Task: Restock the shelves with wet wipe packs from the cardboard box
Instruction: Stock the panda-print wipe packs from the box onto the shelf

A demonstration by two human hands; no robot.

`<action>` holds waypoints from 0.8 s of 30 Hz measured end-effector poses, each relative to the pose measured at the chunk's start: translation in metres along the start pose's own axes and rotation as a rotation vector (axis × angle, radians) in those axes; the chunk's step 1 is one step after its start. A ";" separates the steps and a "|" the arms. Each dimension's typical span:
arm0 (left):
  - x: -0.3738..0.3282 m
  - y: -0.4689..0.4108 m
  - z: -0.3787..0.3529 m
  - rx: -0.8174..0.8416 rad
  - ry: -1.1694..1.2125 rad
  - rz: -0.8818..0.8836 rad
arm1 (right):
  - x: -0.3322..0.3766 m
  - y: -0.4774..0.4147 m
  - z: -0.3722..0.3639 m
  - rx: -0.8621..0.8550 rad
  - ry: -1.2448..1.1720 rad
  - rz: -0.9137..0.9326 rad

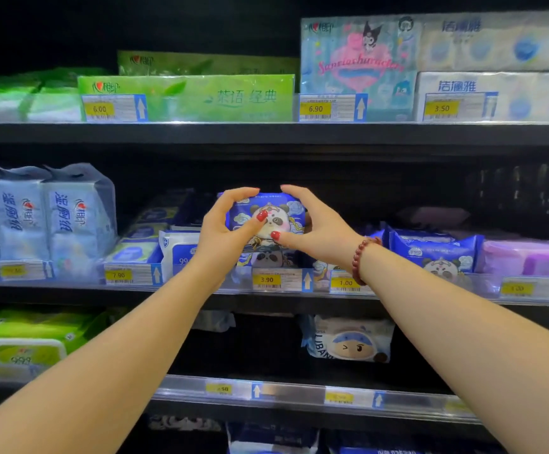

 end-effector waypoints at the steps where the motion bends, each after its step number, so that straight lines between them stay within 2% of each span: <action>1: 0.004 -0.003 0.001 0.018 -0.031 0.007 | -0.003 -0.002 -0.001 -0.025 -0.002 -0.002; 5: 0.021 -0.011 0.015 0.124 -0.295 0.013 | -0.008 -0.004 -0.011 -0.127 0.086 0.014; 9: 0.035 -0.010 0.028 0.220 -0.461 0.018 | -0.021 -0.008 -0.025 -0.146 0.249 -0.015; 12: 0.041 -0.010 0.031 0.179 -0.596 -0.062 | -0.024 -0.012 -0.025 -0.166 0.383 -0.043; 19: 0.047 -0.015 0.025 0.073 -0.645 -0.067 | -0.028 -0.011 -0.029 -0.239 0.406 0.072; 24: 0.049 -0.006 0.033 0.131 -0.722 -0.115 | -0.030 -0.003 -0.024 -0.122 0.425 0.167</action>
Point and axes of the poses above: each hand's wrist, its own y-axis away from the middle knuckle, its own z-axis out of the back of the hand, x = y × z, the point moved 1 cm from there along -y, towards the middle knuckle, and after that the axes turned 6 degrees about -y, right-handed, at the moved point
